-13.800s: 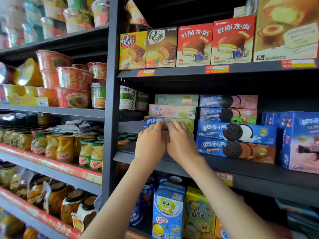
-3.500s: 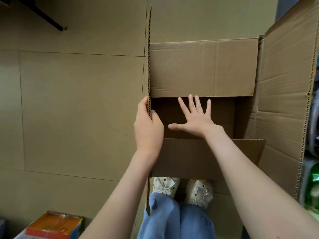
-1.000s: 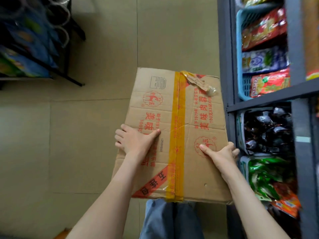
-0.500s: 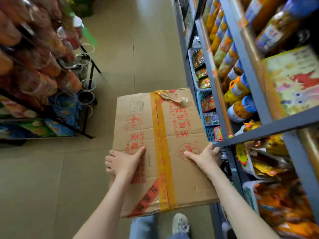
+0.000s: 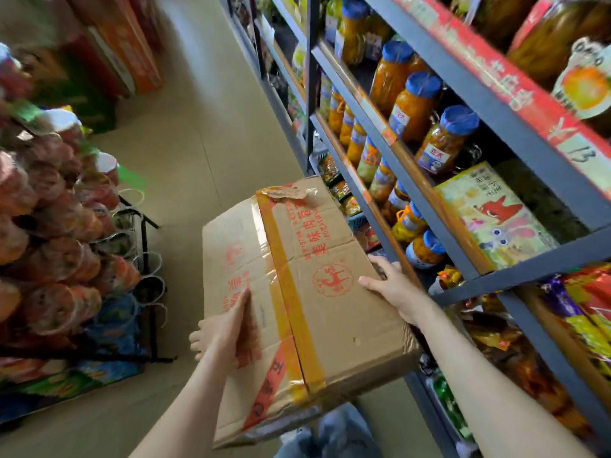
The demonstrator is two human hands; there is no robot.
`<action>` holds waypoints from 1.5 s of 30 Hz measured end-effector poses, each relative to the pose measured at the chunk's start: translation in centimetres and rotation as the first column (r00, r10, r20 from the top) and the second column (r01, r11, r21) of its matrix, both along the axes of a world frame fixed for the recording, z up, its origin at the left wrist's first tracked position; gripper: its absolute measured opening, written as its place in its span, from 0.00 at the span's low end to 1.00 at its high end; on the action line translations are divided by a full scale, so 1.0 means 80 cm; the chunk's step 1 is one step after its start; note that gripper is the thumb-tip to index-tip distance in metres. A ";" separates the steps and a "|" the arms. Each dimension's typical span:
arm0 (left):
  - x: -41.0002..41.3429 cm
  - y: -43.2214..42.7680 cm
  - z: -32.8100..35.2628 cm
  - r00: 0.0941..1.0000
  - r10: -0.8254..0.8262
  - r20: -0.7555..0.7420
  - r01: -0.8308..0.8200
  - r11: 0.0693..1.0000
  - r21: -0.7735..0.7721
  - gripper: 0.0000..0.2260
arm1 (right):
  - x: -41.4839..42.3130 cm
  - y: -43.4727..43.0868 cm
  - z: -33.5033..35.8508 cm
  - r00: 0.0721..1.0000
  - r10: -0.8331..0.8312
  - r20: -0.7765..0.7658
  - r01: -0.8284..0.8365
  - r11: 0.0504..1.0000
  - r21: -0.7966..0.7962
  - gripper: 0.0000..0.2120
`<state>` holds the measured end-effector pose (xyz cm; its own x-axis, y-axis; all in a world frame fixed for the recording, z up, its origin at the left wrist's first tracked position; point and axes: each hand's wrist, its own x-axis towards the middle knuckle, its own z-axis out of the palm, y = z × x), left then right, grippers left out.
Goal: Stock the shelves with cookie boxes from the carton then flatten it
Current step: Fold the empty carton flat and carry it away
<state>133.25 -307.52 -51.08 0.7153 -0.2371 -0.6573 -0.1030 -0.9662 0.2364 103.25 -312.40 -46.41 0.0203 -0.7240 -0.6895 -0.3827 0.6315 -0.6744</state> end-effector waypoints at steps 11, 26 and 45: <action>0.041 -0.194 0.056 0.973 -0.158 0.169 0.162 0.987 -0.011 0.58 | 0.052 -0.161 -0.013 0.994 0.033 0.105 -0.038 0.998 0.046 0.43; 0.102 -0.522 0.054 0.992 -0.108 0.064 0.111 0.993 -0.049 0.62 | 0.121 -0.505 0.015 0.997 0.080 -0.016 -0.082 0.990 -0.111 0.55; 0.270 -0.950 0.036 0.999 -0.030 0.023 0.031 0.999 -0.012 0.63 | 0.301 -0.990 0.007 0.962 0.268 -0.048 -0.270 0.962 -0.036 0.59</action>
